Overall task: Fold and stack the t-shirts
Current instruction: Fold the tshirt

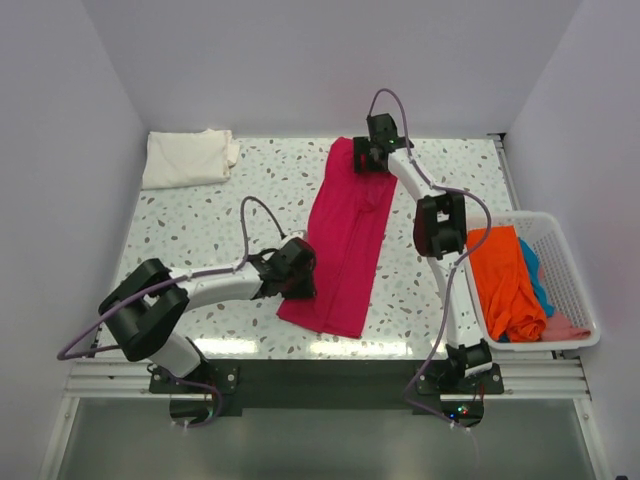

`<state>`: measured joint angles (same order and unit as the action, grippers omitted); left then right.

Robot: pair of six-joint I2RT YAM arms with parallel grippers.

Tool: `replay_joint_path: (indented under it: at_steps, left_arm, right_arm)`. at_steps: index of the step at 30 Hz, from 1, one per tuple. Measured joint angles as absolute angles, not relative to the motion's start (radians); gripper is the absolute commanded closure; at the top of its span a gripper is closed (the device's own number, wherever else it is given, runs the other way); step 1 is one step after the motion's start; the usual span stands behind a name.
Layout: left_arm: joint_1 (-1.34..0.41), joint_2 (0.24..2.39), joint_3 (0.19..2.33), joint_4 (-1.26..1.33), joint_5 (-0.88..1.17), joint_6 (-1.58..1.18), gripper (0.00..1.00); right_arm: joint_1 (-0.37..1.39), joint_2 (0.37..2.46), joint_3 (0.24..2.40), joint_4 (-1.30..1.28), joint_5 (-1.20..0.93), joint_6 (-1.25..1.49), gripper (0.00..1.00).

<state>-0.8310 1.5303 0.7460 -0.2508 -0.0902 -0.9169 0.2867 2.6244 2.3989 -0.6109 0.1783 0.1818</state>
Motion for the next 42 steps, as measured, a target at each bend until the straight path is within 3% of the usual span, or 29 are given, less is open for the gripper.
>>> replay_joint_path:
  at_steps: [5, 13, 17, 21, 25, 30, 34, 39, 42]
  left_arm:
    - [-0.862, 1.567, 0.784, -0.226, -0.052, -0.931, 0.48]
    - [-0.850, 1.478, 0.801, -0.372, -0.140, -0.888, 0.35]
    - [-0.823, 1.358, 0.800, -0.443, -0.212, -0.866, 0.35]
    - [-0.812, 1.269, 0.751, -0.451, -0.237, -0.853, 0.40]
    - [-0.812, 1.259, 0.661, -0.438, -0.226, -0.853, 0.44]
    - [-0.812, 1.213, 0.572, -0.435, -0.204, -0.853, 0.47]
    - [-0.812, 1.153, 0.512, -0.400, -0.174, -0.854, 0.47]
    - [-0.813, 1.106, 0.447, -0.344, -0.144, -0.854, 0.47]
    - [-0.819, 1.097, 0.428, -0.298, -0.133, -0.854, 0.47]
  right_arm:
    - [0.286, 2.629, 2.410, -0.593, 0.164, 0.142, 0.02]
    - [0.286, 2.503, 2.287, -0.585, 0.166, 0.130, 0.01]
    - [0.286, 2.276, 2.135, -0.588, 0.164, 0.199, 0.01]
    - [0.310, 1.861, 1.767, -0.585, 0.157, 0.308, 0.03]
    - [0.452, 1.476, 1.275, -0.473, 0.186, 0.439, 0.20]
    - [0.703, 1.232, 0.855, -0.516, 0.156, 0.611, 0.26]
    - [0.775, 1.127, 0.680, -0.548, 0.146, 0.756, 0.28]
    - [0.839, 1.059, 0.596, -0.517, 0.128, 0.891, 0.43]
    - [0.870, 1.074, 0.544, -0.474, 0.111, 0.962, 0.47]
